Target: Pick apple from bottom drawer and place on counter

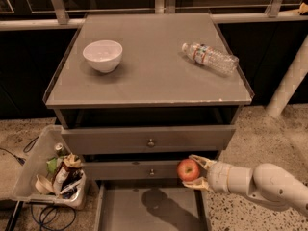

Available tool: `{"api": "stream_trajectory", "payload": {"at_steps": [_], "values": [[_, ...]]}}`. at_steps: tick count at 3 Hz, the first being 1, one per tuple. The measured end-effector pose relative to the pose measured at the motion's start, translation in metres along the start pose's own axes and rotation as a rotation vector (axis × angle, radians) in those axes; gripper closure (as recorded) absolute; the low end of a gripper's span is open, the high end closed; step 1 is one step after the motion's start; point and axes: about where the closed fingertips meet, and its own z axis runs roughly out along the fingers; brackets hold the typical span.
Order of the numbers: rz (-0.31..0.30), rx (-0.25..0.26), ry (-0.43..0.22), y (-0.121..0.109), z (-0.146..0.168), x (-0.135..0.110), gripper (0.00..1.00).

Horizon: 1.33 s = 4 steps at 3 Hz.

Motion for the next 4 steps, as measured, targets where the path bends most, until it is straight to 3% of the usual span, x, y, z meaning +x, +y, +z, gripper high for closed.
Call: {"api": "stream_trajectory", "payload": {"at_steps": [1, 2, 3, 4], "values": [[-0.021, 0.018, -0.006, -0.027, -0.023, -0.035, 1.00], [-0.053, 0.069, 0.014, -0.066, -0.052, -0.092, 1.00], [-0.060, 0.059, 0.008, -0.059, -0.050, -0.094, 1.00], [-0.143, 0.072, 0.018, -0.068, -0.066, -0.131, 1.00]]}}
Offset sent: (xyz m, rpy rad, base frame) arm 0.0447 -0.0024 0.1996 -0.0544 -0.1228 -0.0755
